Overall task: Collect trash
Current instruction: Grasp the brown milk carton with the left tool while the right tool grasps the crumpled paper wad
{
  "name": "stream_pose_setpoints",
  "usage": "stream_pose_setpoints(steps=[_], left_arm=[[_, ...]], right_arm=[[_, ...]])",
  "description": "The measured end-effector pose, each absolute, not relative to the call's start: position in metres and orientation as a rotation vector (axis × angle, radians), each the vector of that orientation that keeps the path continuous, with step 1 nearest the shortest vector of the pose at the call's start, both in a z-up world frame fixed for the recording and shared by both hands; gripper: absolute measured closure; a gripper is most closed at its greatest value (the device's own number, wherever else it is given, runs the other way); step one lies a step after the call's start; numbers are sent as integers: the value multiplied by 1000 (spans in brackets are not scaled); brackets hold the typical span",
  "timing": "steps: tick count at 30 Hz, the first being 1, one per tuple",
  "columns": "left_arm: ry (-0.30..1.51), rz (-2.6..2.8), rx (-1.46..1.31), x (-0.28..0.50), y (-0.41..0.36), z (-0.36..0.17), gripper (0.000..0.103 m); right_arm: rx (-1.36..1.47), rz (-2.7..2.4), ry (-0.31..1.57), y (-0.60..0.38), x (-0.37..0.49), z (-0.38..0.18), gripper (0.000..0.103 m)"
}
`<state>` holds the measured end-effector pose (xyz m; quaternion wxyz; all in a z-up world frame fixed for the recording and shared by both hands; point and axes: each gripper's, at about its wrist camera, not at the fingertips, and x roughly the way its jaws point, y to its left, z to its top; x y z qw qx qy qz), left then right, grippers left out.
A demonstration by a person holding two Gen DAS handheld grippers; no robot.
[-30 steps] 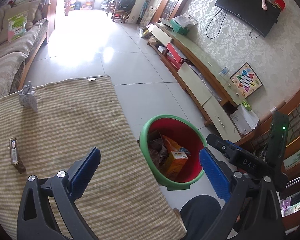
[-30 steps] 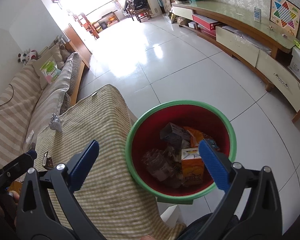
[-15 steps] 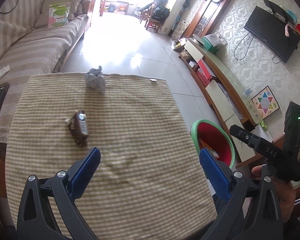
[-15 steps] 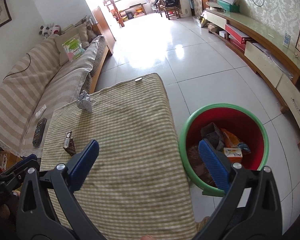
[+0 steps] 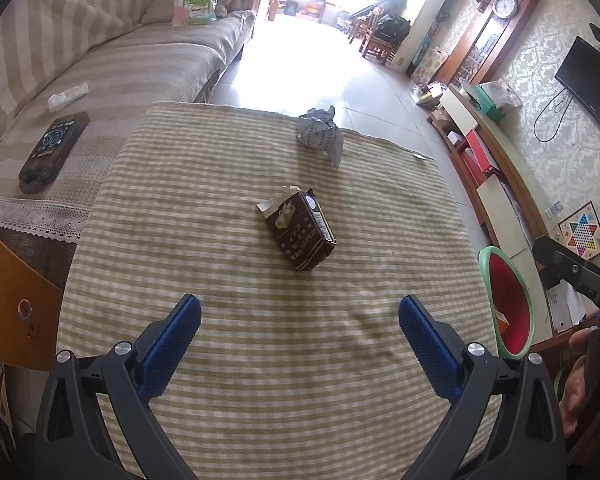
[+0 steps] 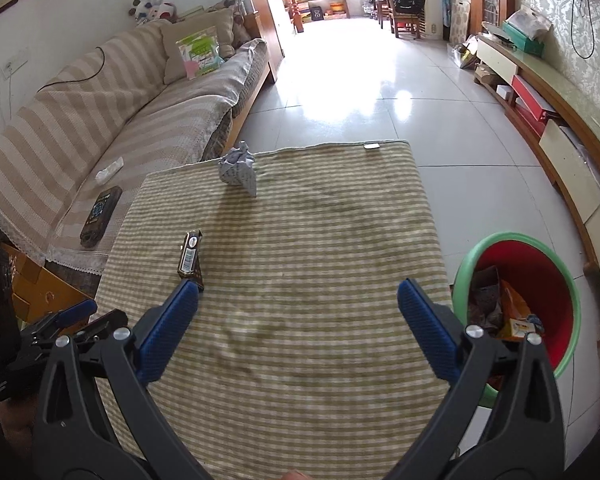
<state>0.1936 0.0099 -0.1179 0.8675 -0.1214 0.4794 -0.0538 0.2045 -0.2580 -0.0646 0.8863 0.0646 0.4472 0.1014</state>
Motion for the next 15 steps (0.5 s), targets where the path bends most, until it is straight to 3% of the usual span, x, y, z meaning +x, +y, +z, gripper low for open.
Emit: stream_pose_setpoints(steps=[15], left_arm=[[1100, -42, -127, 276, -34, -173, 9]], right_arm=[[133, 196, 970, -246, 264, -92, 5]])
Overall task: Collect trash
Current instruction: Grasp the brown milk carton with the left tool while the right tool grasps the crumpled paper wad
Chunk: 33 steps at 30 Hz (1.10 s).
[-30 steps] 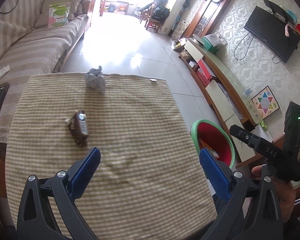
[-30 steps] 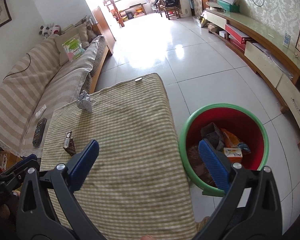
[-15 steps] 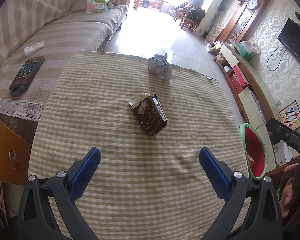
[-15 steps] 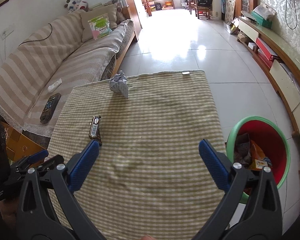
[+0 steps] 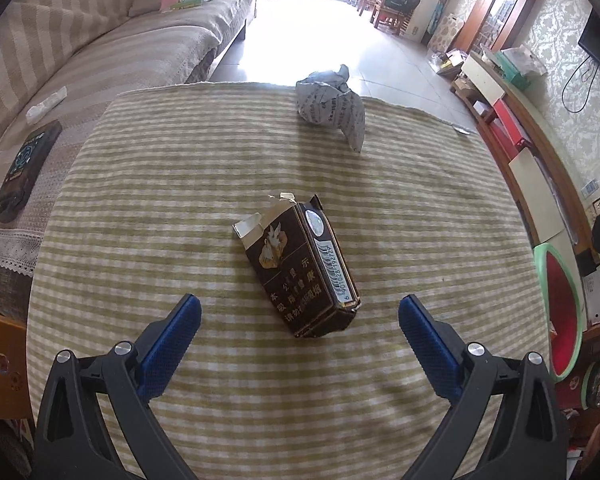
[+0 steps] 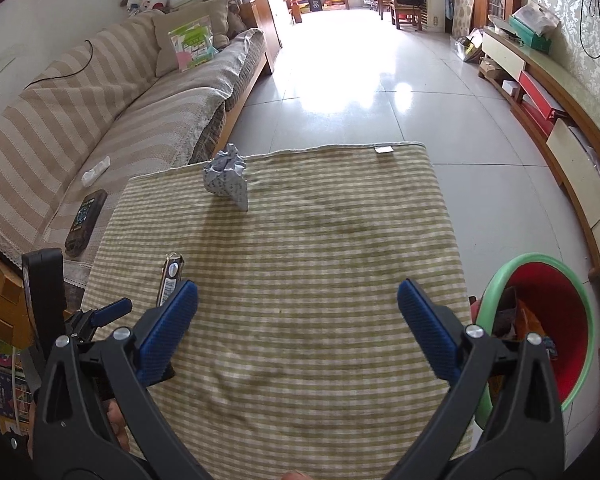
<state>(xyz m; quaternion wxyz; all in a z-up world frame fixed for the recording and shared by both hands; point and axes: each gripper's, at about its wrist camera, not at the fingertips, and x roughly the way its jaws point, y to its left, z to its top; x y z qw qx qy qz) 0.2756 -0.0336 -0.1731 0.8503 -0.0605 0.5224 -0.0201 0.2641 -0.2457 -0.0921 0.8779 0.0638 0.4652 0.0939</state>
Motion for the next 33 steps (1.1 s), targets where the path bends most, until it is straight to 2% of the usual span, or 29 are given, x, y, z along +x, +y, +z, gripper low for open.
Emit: stream_pose_setpoints(steps=[2, 4, 6, 8, 10, 11, 12, 13, 15, 18, 33], left_arm=[[1104, -26, -113, 280, -34, -178, 11], [1112, -14, -113, 284, -32, -183, 17], [1126, -15, -125, 287, -28, -187, 31], [1133, -30, -144, 287, -23, -191, 35], [1125, -32, -134, 285, -20, -190, 48], [1125, -32, -130, 283, -17, -190, 60], [1124, -39, -137, 281, -14, -189, 66], [1122, -45, -146, 279, -11, -189, 67], [1118, -51, -163, 274, -4, -188, 82], [1102, -64, -184, 266, 9, -182, 85], [1063, -63, -195, 233, 41, -156, 86]], right_arm=[[132, 192, 975, -244, 273, -96, 5], [134, 188, 974, -242, 281, -99, 5], [133, 184, 967, -238, 292, -100, 5], [126, 187, 967, -234, 304, -103, 5], [113, 202, 965, -225, 316, -106, 5], [97, 206, 964, -219, 323, -108, 5], [82, 214, 964, -212, 329, -110, 5], [72, 224, 964, -205, 334, -112, 5], [45, 245, 963, -190, 345, -118, 5], [-3, 267, 968, -166, 362, -129, 5], [-194, 242, 1002, -87, 430, -178, 5]])
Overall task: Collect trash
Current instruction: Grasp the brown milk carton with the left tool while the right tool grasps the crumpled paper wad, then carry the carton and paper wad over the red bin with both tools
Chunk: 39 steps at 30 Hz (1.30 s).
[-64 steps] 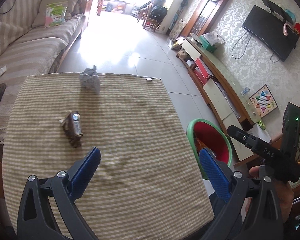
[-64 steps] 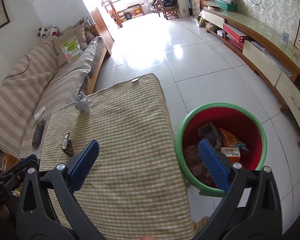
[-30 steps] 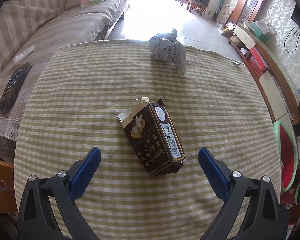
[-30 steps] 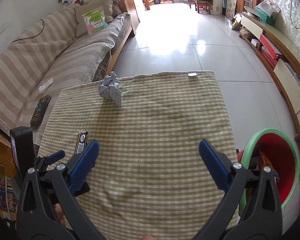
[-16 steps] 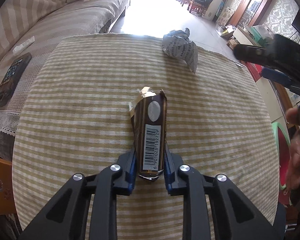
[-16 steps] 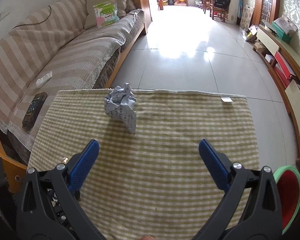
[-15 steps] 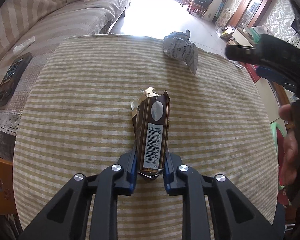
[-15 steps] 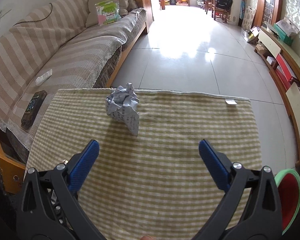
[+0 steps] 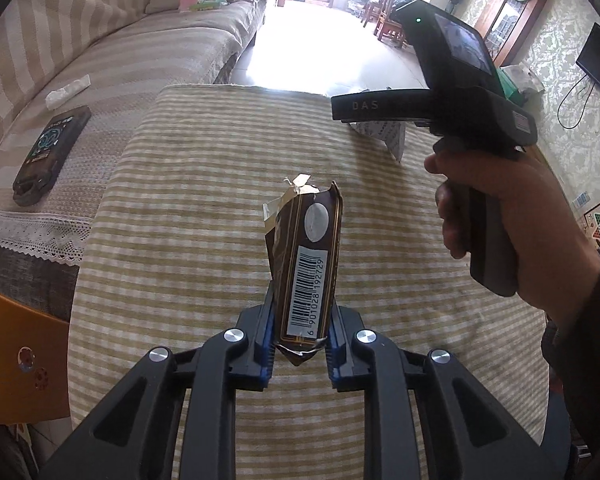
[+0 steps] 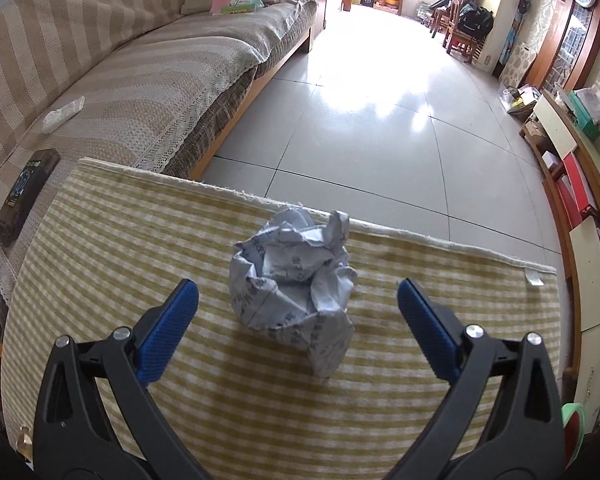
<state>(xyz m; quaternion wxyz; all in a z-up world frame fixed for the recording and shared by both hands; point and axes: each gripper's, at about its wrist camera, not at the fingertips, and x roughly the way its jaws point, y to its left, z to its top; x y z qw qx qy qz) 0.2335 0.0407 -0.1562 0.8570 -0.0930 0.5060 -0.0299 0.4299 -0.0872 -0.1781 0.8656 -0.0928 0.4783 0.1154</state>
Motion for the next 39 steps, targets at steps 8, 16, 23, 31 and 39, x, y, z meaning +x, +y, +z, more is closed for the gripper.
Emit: stream_pose_setpoints(steps=[8, 16, 23, 31, 39], left_arm=[[1045, -72, -189, 232, 36, -147, 86], [1000, -71, -173, 213, 35, -128, 86], [976, -81, -163, 197, 26, -116, 85], [947, -92, -170, 177, 14, -96, 85], [921, -131, -142, 159, -20, -74, 85]], right_arm=[[-237, 236, 1040, -80, 430, -187, 53], [-181, 235, 987, -108, 382, -150, 53], [-90, 229, 926, -148, 315, -103, 53], [-44, 223, 882, -195, 238, -59, 54], [24, 209, 863, -241, 176, -37, 53]])
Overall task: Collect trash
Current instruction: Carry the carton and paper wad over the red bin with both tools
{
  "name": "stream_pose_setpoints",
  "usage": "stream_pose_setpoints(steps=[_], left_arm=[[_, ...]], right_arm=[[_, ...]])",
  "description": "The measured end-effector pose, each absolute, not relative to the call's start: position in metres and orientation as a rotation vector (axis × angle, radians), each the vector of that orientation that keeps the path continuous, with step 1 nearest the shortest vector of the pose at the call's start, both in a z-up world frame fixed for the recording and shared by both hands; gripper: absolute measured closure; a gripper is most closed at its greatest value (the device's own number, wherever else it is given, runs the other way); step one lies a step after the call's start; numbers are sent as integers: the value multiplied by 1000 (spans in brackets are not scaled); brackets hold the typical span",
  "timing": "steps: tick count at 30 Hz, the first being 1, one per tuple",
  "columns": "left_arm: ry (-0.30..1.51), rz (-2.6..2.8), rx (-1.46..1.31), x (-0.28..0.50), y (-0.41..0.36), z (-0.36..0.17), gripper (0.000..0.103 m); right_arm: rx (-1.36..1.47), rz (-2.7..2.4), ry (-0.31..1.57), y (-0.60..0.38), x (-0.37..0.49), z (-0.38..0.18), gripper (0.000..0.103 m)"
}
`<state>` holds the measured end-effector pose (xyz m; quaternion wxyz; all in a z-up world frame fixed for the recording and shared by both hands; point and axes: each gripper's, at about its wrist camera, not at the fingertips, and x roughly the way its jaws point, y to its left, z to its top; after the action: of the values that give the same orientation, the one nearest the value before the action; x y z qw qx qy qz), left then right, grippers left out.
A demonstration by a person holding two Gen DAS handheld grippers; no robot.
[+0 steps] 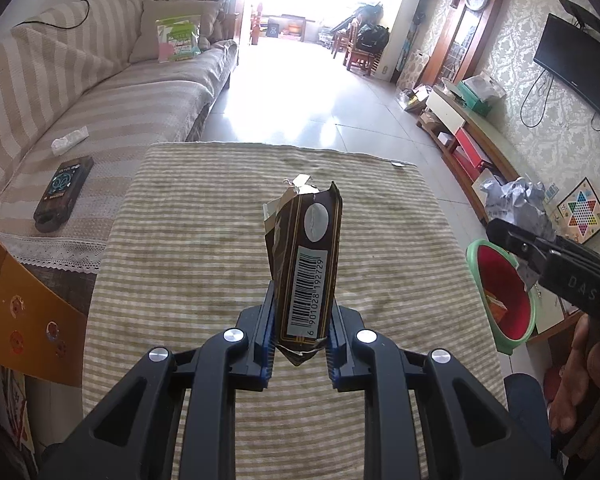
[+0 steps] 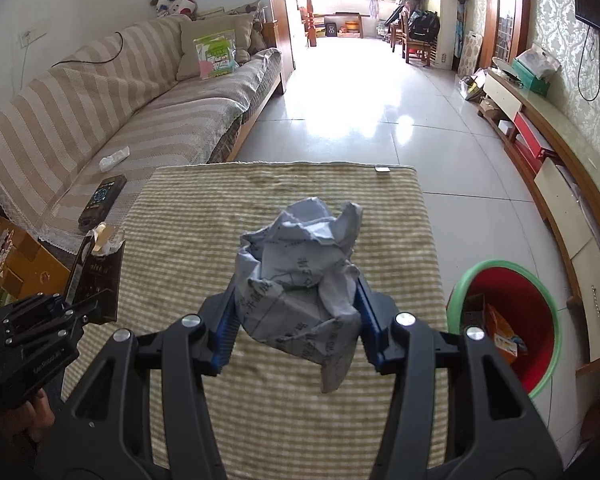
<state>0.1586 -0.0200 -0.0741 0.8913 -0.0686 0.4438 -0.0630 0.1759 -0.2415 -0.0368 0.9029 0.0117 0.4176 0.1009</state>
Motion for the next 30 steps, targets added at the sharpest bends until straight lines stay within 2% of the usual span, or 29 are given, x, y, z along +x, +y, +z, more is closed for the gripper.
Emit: stream_pose_setpoints(steps=[19, 30], left_arm=[[931, -260, -31, 162, -103, -51, 85], [943, -440, 3, 197, -197, -51, 85]], right_arm=[[169, 108, 832, -327, 143, -38, 53], [258, -17, 830, -415, 143, -50, 53]])
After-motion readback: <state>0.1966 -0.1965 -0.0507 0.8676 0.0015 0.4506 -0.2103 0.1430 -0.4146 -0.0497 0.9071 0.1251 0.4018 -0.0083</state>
